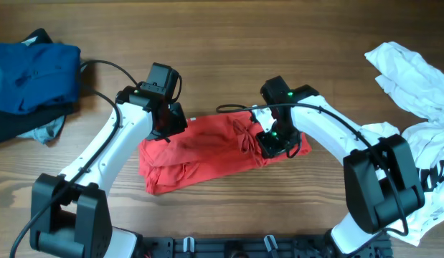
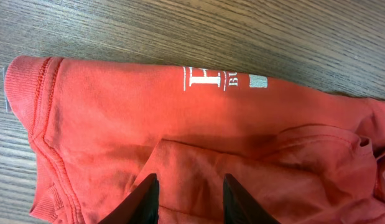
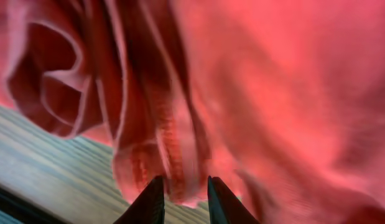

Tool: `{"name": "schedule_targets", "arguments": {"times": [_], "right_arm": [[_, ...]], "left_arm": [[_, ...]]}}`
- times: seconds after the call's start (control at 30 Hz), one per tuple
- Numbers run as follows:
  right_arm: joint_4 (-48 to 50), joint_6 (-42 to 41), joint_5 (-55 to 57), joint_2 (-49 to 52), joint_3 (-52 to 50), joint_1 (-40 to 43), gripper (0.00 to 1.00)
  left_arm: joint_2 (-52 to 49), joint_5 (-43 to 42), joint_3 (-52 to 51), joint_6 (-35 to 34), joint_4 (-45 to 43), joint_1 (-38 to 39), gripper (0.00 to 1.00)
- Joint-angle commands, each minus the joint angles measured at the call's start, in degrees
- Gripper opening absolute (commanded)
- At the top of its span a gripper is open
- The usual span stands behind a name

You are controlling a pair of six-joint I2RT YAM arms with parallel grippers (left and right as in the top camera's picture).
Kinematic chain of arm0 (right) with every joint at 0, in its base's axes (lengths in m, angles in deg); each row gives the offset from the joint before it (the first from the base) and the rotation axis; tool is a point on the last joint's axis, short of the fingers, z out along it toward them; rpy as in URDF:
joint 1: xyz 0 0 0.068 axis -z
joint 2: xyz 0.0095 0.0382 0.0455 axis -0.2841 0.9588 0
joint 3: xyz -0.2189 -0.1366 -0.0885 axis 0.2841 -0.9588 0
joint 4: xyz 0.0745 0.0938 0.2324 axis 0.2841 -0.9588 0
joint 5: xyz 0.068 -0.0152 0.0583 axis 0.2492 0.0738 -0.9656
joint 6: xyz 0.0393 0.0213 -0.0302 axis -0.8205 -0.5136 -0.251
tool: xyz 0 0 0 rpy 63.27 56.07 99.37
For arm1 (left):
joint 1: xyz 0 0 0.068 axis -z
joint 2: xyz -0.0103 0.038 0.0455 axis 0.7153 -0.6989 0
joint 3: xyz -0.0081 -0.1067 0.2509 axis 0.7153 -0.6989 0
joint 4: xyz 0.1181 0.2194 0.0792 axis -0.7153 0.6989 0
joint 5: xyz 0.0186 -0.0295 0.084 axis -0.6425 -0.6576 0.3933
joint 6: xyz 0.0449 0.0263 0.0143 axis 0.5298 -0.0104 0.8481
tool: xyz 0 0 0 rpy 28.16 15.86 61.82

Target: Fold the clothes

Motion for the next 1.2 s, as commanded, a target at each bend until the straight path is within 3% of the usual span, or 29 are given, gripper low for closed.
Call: {"name": "schedule_targets", "arguments": {"times": [0.0, 0.23, 0.37, 0.5, 0.7, 0.83, 0.9, 0.93, 1.0, 1.07, 1.17], "right_arm": [[2.1, 1.2, -3.7, 0.1, -0.5, -1.7, 0.24], [9.9, 1.2, -8.5, 1.6, -0.5, -7.7, 0.22], [10.4, -6.8, 3.7, 2.3, -0.4, -7.7, 0.31], [10.0, -6.9, 6.5, 2.3, -0.4, -7.7, 0.31], [9.5, -1.0, -4.8, 1.7, 3.0, -7.7, 0.31], [4.2, 3.3, -3.8, -2.7, 8.7, -7.6, 0.31], [2.6, -0.2, 5.1, -5.9, 11.1, -7.0, 0.31], [2.6, -3.3, 9.9, -7.2, 11.7, -6.2, 0.31], [2.6, -8.9, 18.1, -10.1, 12.0, -2.7, 0.35], [2.1, -9.9, 18.9, -11.6, 12.0, 2.0, 0.43], [0.2, -10.1, 18.4, -11.6, 11.9, 8.8, 0.44]], "left_arm": [[0.7, 0.3, 0.6, -0.8, -0.1, -0.3, 0.33], [0.7, 0.4, 0.6, -0.8, -0.1, -0.3, 0.33], [0.7, 0.3, 0.6, -0.7, 0.0, -0.3, 0.33], [0.7, 0.4, 0.6, -0.7, -0.1, -0.3, 0.34], [0.7, 0.3, 0.6, -0.7, 0.0, -0.3, 0.33], [0.7, 0.3, 0.6, -0.8, 1.7, -0.3, 0.34], [0.7, 0.3, 0.6, -0.8, 4.0, -0.8, 0.44], [0.7, 0.4, 0.6, -1.3, 5.4, -1.6, 0.54], [0.7, 0.4, 0.6, -1.4, 9.0, -5.0, 0.59], [0.7, 0.4, 0.6, -1.4, 11.5, -8.9, 0.62], [0.6, -1.1, 0.3, 1.7, 13.5, -11.8, 0.66]]}}
